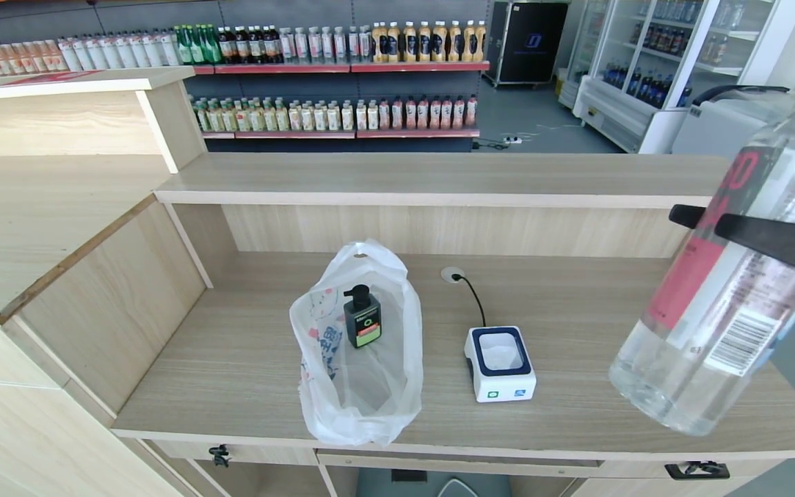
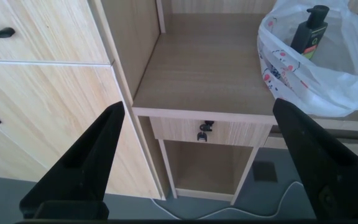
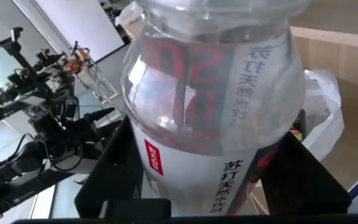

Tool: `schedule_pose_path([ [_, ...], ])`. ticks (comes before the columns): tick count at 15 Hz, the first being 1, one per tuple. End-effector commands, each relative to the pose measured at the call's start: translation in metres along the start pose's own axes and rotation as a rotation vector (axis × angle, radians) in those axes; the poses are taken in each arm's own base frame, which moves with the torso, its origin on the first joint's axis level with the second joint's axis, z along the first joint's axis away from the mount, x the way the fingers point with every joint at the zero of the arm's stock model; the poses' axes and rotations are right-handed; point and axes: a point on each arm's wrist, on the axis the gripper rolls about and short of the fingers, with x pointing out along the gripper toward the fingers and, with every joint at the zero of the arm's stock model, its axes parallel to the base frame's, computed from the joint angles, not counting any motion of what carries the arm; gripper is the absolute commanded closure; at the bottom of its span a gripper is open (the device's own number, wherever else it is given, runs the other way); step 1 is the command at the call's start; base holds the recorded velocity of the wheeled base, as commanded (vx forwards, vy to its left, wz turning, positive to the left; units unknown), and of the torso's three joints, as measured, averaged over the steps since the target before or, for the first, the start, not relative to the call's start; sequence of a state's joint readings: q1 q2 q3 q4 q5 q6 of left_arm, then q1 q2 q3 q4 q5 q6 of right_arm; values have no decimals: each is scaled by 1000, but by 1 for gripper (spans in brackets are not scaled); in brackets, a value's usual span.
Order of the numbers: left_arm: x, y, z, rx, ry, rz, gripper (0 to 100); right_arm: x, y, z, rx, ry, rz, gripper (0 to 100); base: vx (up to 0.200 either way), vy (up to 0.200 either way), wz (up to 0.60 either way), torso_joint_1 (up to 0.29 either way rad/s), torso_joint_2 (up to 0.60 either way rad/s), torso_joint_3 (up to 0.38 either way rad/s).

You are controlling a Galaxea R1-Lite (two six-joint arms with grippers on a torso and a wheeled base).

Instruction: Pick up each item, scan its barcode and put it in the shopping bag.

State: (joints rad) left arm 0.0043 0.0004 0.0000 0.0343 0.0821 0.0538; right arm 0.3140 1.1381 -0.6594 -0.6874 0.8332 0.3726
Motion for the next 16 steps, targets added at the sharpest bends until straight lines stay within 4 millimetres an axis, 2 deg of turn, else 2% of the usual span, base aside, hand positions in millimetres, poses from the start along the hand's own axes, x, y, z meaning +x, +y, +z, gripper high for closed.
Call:
schedule_pose_path([
  [1, 0, 0, 0, 0, -1, 1, 0, -8, 21, 5, -6, -18, 54, 100, 0, 0, 0, 0, 0, 0],
  [5, 0, 0, 0, 0, -1, 1, 0, -9, 43, 27, 53, -59, 146, 100, 0, 0, 0, 0, 0, 0],
  [12, 0, 0, 0, 1, -1, 1, 0, -11, 47, 18, 79, -35, 174, 100, 0, 0, 0, 0, 0, 0],
  [16, 0, 0, 0, 0, 1, 1, 0, -13, 54, 23, 92, -38, 200, 100, 0, 0, 0, 0, 0, 0],
])
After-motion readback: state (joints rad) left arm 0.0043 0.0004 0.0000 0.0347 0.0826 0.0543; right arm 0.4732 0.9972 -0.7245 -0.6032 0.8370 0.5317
